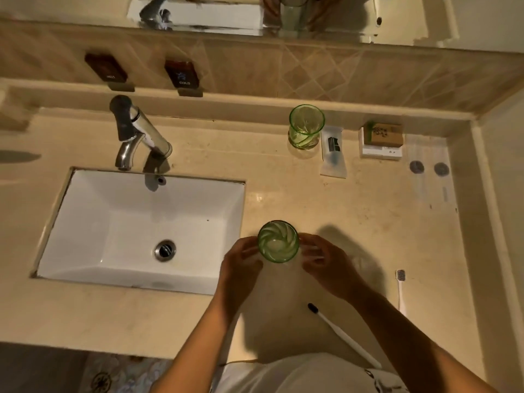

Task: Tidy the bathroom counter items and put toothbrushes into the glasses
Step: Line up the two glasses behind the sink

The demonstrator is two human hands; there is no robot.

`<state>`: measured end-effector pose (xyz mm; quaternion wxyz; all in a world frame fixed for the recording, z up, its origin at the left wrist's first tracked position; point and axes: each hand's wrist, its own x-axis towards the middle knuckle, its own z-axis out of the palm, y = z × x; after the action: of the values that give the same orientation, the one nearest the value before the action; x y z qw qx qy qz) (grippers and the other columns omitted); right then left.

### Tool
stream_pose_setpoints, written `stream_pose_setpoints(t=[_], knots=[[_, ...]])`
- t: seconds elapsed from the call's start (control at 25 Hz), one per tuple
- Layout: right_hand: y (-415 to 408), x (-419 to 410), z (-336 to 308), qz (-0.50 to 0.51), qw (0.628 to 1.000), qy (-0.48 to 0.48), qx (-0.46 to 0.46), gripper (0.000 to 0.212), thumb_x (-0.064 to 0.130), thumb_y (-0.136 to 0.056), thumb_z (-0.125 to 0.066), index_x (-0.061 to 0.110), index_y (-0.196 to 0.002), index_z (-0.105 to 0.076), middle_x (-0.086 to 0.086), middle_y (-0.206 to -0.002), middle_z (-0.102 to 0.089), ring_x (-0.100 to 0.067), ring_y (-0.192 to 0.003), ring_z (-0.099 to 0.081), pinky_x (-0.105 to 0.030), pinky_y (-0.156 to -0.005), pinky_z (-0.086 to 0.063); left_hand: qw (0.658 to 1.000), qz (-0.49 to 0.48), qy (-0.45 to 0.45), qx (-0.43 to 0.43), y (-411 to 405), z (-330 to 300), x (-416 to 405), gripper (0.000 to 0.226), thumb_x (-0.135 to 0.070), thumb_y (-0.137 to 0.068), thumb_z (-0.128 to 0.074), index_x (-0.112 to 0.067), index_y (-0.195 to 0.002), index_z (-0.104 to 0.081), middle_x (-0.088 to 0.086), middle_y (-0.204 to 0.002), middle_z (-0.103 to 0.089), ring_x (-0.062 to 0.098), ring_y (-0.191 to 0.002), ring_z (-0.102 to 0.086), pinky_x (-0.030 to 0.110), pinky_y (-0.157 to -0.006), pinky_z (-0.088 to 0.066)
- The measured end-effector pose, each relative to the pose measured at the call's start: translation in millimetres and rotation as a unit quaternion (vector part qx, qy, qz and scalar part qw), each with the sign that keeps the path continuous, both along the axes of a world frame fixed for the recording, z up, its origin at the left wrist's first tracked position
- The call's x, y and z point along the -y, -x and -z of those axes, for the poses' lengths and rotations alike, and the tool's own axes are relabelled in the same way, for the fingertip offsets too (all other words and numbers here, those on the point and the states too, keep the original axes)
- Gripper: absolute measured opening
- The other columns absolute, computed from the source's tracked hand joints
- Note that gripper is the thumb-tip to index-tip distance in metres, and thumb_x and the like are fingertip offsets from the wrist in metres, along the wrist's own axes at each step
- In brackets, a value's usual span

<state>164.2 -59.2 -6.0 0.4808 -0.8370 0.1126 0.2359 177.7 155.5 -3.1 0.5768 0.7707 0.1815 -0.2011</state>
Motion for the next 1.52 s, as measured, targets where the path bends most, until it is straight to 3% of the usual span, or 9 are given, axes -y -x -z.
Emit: stream_pose_setpoints(t=[0.24,0.48,0.68,0.92,1.04,1.2,1.28,1.4,1.52], knots=[[6,-26,-6,0.012,1.0,-0.009,0.028,0.06,0.011,-0.083,-0.073,0.02,-0.138,-0.053,0.006,-0.125,-0.067,-0.007,-0.103,-0.069,-0.03,-0.087,-0.059,0.999,0.037,0.012,0.035,4,3,-4,0.048,0.015,-0.079,-0.072,-0.021,-0.109,-0.061,-0.005,-0.105,-0.07,-0.003,-0.093,-0.07,0.012,-0.077,-0.055],[-3,-36,-12,0.048,0.998,-0.02,0.03,0.055,0.017,-0.083,-0.078,0.019,-0.134,-0.056,0.01,-0.114,-0.065,0.001,-0.094,-0.065,-0.001,-0.066,-0.047,0.999,0.035,0.02,0.025,-5,5,-9,0.038,-0.002,-0.086,-0.074,-0.031,-0.107,-0.062,-0.01,-0.105,-0.072,0.008,-0.1,-0.07,0.023,-0.087,-0.057],[-34,-50,-13,0.048,0.997,0.001,0.061,0.052,0.019,-0.083,-0.078,0.018,-0.131,-0.059,0.014,-0.106,-0.065,-0.003,-0.092,-0.067,-0.003,-0.069,-0.048,0.998,0.024,0.035,0.043,-36,-1,-15,0.035,0.001,-0.092,-0.066,-0.03,-0.108,-0.061,-0.018,-0.103,-0.067,0.0,-0.095,-0.066,0.015,-0.082,-0.056],[-99,-66,-8,0.066,0.995,-0.002,0.078,0.049,0.013,-0.082,-0.077,0.022,-0.128,-0.062,0.012,-0.106,-0.067,-0.008,-0.096,-0.066,-0.014,-0.078,-0.047,0.998,-0.013,0.057,0.039,-96,2,-23,0.036,-0.003,-0.093,-0.061,-0.018,-0.125,-0.066,-0.005,-0.116,-0.071,0.014,-0.11,-0.067,0.037,-0.093,-0.057],[-133,-70,-5,0.068,0.994,-0.003,0.081,0.047,0.012,-0.082,-0.076,0.022,-0.126,-0.063,0.007,-0.108,-0.069,-0.011,-0.096,-0.067,-0.007,-0.075,-0.046,0.997,-0.023,0.06,0.045,-129,2,-26,0.036,0.0,-0.093,-0.061,-0.017,-0.125,-0.066,-0.007,-0.112,-0.07,0.01,-0.109,-0.066,0.028,-0.092,-0.056],[-165,-74,-4,0.083,0.994,-0.006,0.075,0.045,0.01,-0.083,-0.074,0.037,-0.118,-0.063,0.016,-0.101,-0.07,-0.007,-0.094,-0.068,-0.001,-0.071,-0.045,0.997,-0.015,0.064,0.035,-165,-1,-29,0.037,-0.003,-0.094,-0.059,-0.022,-0.125,-0.066,-0.022,-0.107,-0.067,-0.013,-0.096,-0.062,0.005,-0.076,-0.049],[-181,-76,-6,0.094,0.992,-0.006,0.078,0.051,0.008,-0.082,-0.073,0.052,-0.103,-0.059,0.02,-0.095,-0.071,-0.009,-0.093,-0.069,-0.003,-0.071,-0.047,0.998,-0.015,0.057,0.038,-182,3,-28,0.037,-0.006,-0.094,-0.059,-0.027,-0.124,-0.066,-0.023,-0.109,-0.068,-0.013,-0.097,-0.063,0.015,-0.085,-0.053],[-203,-78,-6,0.115,0.99,0.002,0.083,0.056,0.004,-0.081,-0.068,0.059,-0.091,-0.057,0.01,-0.093,-0.074,-0.012,-0.089,-0.069,-0.017,-0.075,-0.052,0.997,-0.022,0.055,0.044,-202,9,-25,0.034,-0.013,-0.094,-0.057,-0.034,-0.119,-0.067,-0.018,-0.112,-0.071,0.008,-0.108,-0.066,0.042,-0.098,-0.056],[-223,-82,-6,0.138,0.986,-0.014,0.097,0.057,0.0,-0.082,-0.066,0.055,-0.095,-0.058,0.022,-0.088,-0.072,-0.011,-0.088,-0.07,-0.021,-0.076,-0.055,0.997,-0.013,0.059,0.049,-220,8,-19,0.034,-0.014,-0.099,-0.054,-0.03,-0.127,-0.065,-0.009,-0.118,-0.071,0.014,-0.111,-0.065,0.037,-0.1,-0.054]])
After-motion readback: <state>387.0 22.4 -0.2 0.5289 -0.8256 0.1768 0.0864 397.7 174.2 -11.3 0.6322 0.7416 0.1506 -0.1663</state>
